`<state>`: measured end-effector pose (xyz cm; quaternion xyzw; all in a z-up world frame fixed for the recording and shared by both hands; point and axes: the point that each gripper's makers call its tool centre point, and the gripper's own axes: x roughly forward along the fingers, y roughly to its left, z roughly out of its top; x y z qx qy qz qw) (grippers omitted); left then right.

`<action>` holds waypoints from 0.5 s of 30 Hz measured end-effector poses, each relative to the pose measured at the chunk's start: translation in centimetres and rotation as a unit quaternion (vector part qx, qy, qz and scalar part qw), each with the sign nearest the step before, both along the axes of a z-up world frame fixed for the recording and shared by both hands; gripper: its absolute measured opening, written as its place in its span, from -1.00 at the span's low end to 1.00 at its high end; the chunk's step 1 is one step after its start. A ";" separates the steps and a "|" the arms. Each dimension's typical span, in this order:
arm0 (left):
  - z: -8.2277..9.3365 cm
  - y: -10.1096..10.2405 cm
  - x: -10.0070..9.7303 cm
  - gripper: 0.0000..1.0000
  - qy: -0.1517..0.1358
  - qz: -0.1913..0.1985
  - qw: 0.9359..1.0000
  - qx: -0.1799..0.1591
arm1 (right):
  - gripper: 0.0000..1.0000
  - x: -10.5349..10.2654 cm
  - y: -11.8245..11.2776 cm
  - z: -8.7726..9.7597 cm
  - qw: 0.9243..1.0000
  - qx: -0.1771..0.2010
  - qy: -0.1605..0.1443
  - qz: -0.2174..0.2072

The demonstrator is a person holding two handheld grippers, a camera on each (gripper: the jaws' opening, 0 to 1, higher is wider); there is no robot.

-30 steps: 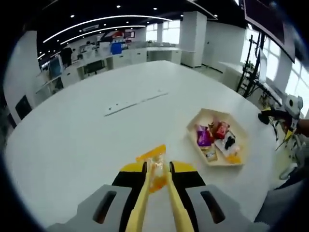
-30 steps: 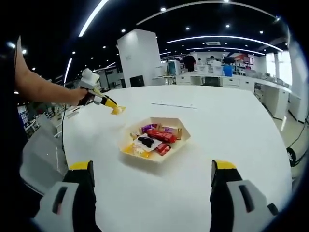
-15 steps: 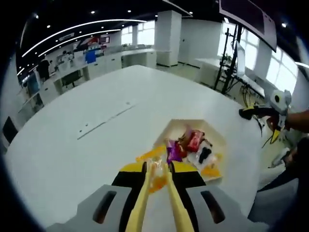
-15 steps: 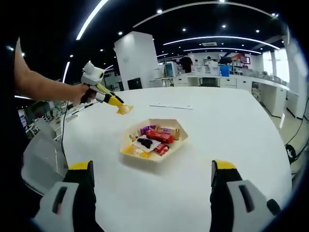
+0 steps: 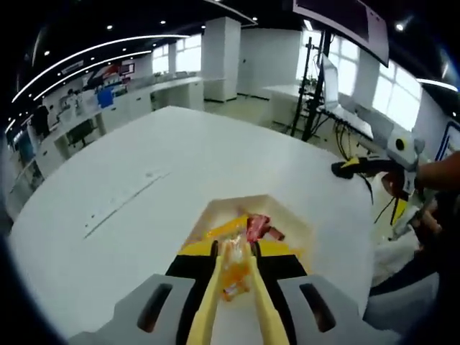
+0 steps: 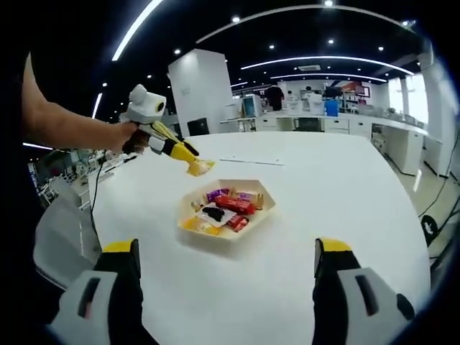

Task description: Place the target food into the container with the food tongs after gripping and lifting it, then release it inside without dropping or visibly crushing the food.

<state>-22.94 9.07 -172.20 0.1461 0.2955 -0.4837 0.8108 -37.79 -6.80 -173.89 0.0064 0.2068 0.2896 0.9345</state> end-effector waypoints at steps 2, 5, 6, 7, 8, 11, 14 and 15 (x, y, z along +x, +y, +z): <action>0.0 -0.4 -0.2 -0.62 -0.006 -0.007 1.000 -0.007 | 0.99 -0.1 -0.1 0.1 1.000 0.000 -0.001 -0.001; 0.6 -1.1 -0.6 -0.55 -0.041 -0.044 0.998 -0.023 | 0.99 -0.2 -0.4 0.2 1.000 0.000 -0.001 -0.004; 0.8 -1.1 -0.7 -0.55 -0.039 -0.042 0.998 -0.029 | 0.99 -0.2 -0.4 0.3 1.000 0.001 -0.001 -0.005; 0.8 -1.0 -0.8 -0.55 -0.039 -0.041 0.998 -0.028 | 0.99 -0.2 -0.4 0.4 1.000 0.001 -0.002 -0.005; 0.7 -1.0 -1.1 -0.55 -0.026 -0.046 0.998 -0.031 | 0.99 -0.2 -0.4 0.5 1.000 0.000 -0.003 -0.005; 1.2 -1.0 -1.3 -0.54 -0.035 -0.052 0.997 -0.039 | 0.99 -0.1 -0.1 0.9 1.000 0.002 -0.006 -0.004; 1.9 -1.0 -1.5 -0.52 -0.035 -0.055 0.996 -0.055 | 0.99 0.2 0.2 1.4 1.000 0.004 -0.010 0.000; 2.4 -1.1 -1.7 -0.52 -0.033 -0.059 0.995 -0.071 | 0.99 0.3 0.5 1.6 1.000 0.003 -0.013 0.004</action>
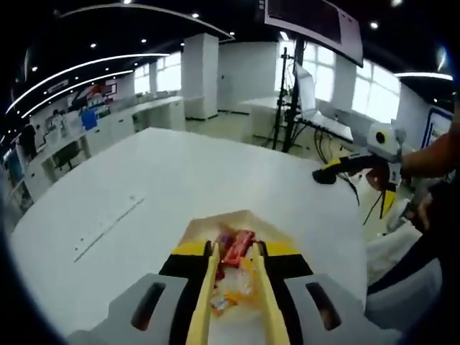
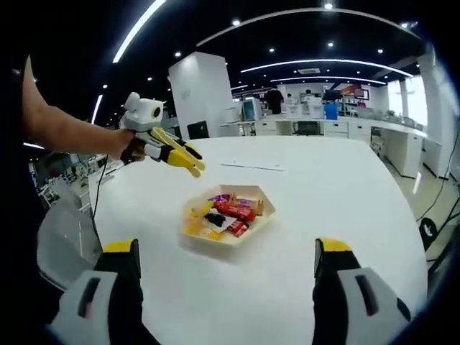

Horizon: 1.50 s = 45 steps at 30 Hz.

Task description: Place the target food into the container with the food tongs after gripping and lifting it, then release it inside without dropping or visibly crushing the food.

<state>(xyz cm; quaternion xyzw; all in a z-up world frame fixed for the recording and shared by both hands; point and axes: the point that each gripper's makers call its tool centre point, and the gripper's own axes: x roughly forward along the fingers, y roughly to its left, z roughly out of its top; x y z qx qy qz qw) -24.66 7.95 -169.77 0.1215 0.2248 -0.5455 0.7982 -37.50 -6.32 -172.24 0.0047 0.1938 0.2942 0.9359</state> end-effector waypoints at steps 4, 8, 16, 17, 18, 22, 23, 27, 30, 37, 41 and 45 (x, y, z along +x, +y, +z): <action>1.1 0.4 -0.4 -0.51 -0.003 -0.003 1.000 -0.017 | 0.99 0.4 0.9 1.4 1.000 0.006 -0.009 0.017; 2.5 0.8 -1.4 -0.51 0.008 -0.015 0.998 -0.053 | 0.99 1.0 2.0 3.7 0.999 0.024 -0.028 0.038; 5.3 2.7 -2.9 -0.50 -0.012 -0.024 0.996 -0.089 | 0.83 1.9 5.1 7.4 0.993 0.008 -0.044 0.113; 5.8 2.9 -3.1 -0.50 -0.008 -0.022 0.995 -0.100 | 0.83 2.1 5.5 7.9 0.991 0.005 -0.051 0.124; 6.1 3.0 -3.2 -0.50 -0.007 -0.022 0.994 -0.105 | 0.82 2.2 5.7 8.1 0.990 0.005 -0.053 0.127; 8.7 3.5 -4.8 -0.50 -0.008 -0.039 0.988 -0.151 | 0.75 2.6 7.9 10.2 0.982 0.017 -0.069 0.175; 9.1 3.6 -5.2 -0.50 -0.008 -0.044 0.986 -0.158 | 0.71 2.5 8.5 10.6 0.980 0.022 -0.070 0.187; 10.0 4.3 -6.0 -0.50 -0.018 -0.045 0.985 -0.168 | 0.58 2.6 10.8 11.7 0.969 0.009 -0.079 0.235; 10.5 4.6 -6.8 -0.51 -0.020 -0.055 0.983 -0.176 | 0.48 3.1 12.1 12.3 0.964 0.012 -0.085 0.253; 10.7 4.7 -9.1 -0.51 -0.018 -0.081 0.982 -0.170 | 0.26 2.2 15.1 12.8 0.942 -0.001 -0.078 0.327; 10.9 4.4 -10.5 -0.51 -0.010 -0.097 0.981 -0.170 | 0.13 1.4 16.5 12.6 0.930 -0.004 -0.074 0.359; 11.2 4.3 -11.7 -0.52 -0.005 -0.107 0.978 -0.176 | -0.01 0.5 17.4 12.5 0.922 -0.008 -0.071 0.379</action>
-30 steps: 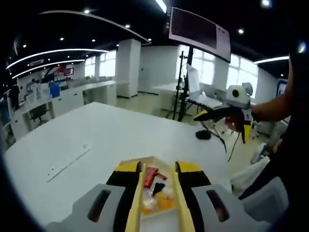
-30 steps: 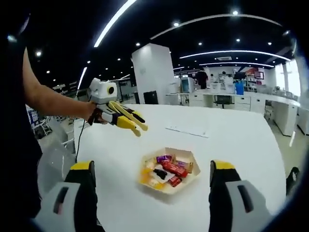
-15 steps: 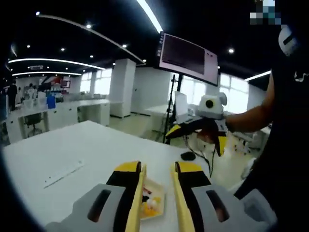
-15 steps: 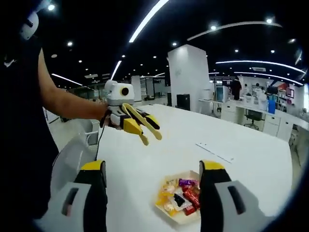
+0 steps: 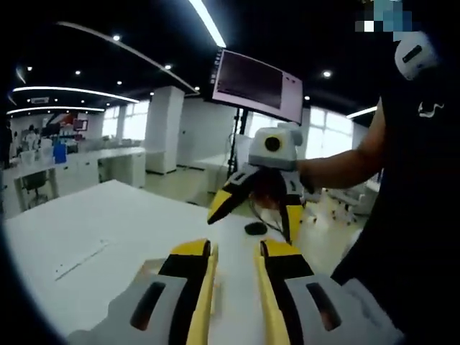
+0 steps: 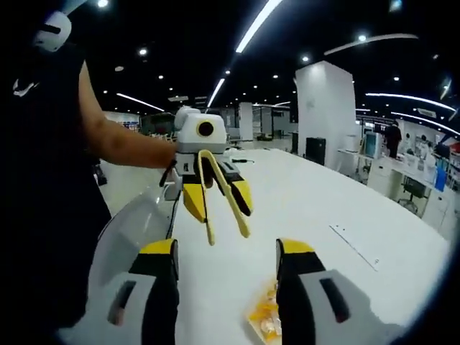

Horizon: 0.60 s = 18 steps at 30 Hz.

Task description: Place the target food into the container with the food tongs after gripping and lifting it, then release it inside without dropping or visibly crushing the food.

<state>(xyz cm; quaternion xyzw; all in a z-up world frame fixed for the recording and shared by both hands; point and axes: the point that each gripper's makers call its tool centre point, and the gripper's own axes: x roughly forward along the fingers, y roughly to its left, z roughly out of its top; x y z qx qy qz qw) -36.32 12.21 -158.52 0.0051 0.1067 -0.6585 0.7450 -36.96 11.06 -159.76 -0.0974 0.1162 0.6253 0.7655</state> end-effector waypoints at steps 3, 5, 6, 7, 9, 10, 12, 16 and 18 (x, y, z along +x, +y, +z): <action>0.0 0.0 -0.6 -0.53 -0.007 -0.006 1.000 -0.004 | -0.06 -0.8 0.6 -0.2 1.000 0.001 0.010 0.015; 0.1 -0.1 -1.3 -0.53 -0.008 -0.017 1.000 -0.011 | -0.06 -1.6 1.2 -0.1 1.000 0.000 0.014 0.028; 0.2 -0.2 -1.7 -0.54 -0.003 -0.023 1.000 -0.016 | -0.08 -1.9 1.5 0.1 0.999 -0.002 0.008 0.033; 0.3 -0.2 -1.8 -0.54 -0.002 -0.024 1.000 -0.017 | -0.10 -2.0 1.6 0.1 0.999 -0.003 0.006 0.036; 0.3 -0.3 -2.1 -0.54 -0.003 -0.027 0.999 -0.019 | -0.15 -2.2 1.8 0.4 0.999 -0.009 0.001 0.043; 0.4 -0.4 -2.3 -0.54 -0.003 -0.028 0.999 -0.020 | -0.19 -2.2 1.9 0.4 0.999 -0.011 -0.001 0.044; 0.6 -0.5 -2.5 -0.54 -0.002 -0.031 0.999 -0.026 | -0.27 -2.4 2.0 0.5 0.999 -0.017 -0.004 0.051; 0.9 -0.6 -3.1 -0.55 -0.003 -0.037 0.999 -0.032 | -0.35 -2.7 2.2 0.4 0.998 -0.021 0.002 0.058; 0.9 -0.7 -3.3 -0.54 -0.003 -0.040 0.999 -0.033 | -0.36 -2.8 2.5 0.3 0.998 -0.023 0.008 0.060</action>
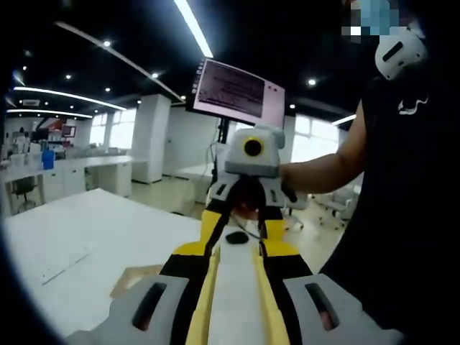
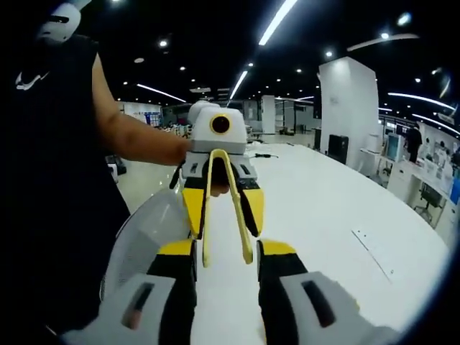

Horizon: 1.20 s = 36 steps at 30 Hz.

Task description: Place the target food into the container with the food tongs after gripping and lifting it, then release it inside without dropping or visibly crushing the food.

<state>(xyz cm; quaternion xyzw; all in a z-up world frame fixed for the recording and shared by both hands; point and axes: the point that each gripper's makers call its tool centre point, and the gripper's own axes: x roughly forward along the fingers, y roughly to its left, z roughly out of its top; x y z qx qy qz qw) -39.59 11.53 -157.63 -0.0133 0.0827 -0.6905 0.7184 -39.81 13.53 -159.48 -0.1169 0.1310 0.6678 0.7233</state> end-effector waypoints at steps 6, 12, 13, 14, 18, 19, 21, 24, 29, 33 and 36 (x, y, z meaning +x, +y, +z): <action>0.1 0.0 -0.3 -0.55 0.006 0.005 1.000 -0.011 | -0.41 -0.6 0.8 -0.6 1.000 -0.014 0.018 0.003; 0.0 0.4 -0.6 -0.62 0.012 0.009 1.000 -0.014 | -0.69 -0.7 1.0 -0.6 1.000 -0.016 0.007 0.002; 0.0 0.4 -0.7 -0.64 0.017 0.007 1.000 -0.013 | -0.75 -0.9 1.1 -0.7 1.000 -0.021 0.002 0.007; -0.1 0.4 -0.8 -0.66 0.016 0.007 1.000 -0.010 | -0.80 -0.9 1.1 -0.7 1.000 -0.025 -0.001 0.007; -0.5 1.0 -0.2 -0.59 0.033 0.021 0.999 0.004 | -0.90 -0.9 1.1 -0.6 1.000 -0.027 -0.007 0.003; -0.6 1.2 -0.1 -0.57 0.041 0.024 0.999 0.005 | -0.91 -0.8 1.1 -0.5 1.000 -0.025 -0.007 0.001; -0.7 1.7 0.1 -0.51 0.037 0.029 0.999 0.005 | -0.92 -0.7 0.9 -0.3 1.000 -0.025 -0.010 -0.004; -0.8 2.7 0.4 -0.39 0.031 0.040 0.999 0.011 | -0.93 -0.7 0.5 -0.2 1.000 -0.025 -0.010 -0.008; -1.3 3.8 0.5 -0.37 0.033 0.056 0.998 0.017 | -0.93 -0.9 -0.2 -0.8 0.999 -0.038 -0.014 -0.013; -2.0 4.4 -0.2 -0.43 0.017 0.068 0.997 0.028 | -0.93 -1.4 -0.4 -2.0 0.998 -0.058 -0.016 -0.010; -2.5 4.7 -0.6 -0.53 0.015 0.069 0.997 0.029 | -0.94 -1.9 -0.5 -3.0 0.997 -0.079 -0.017 -0.004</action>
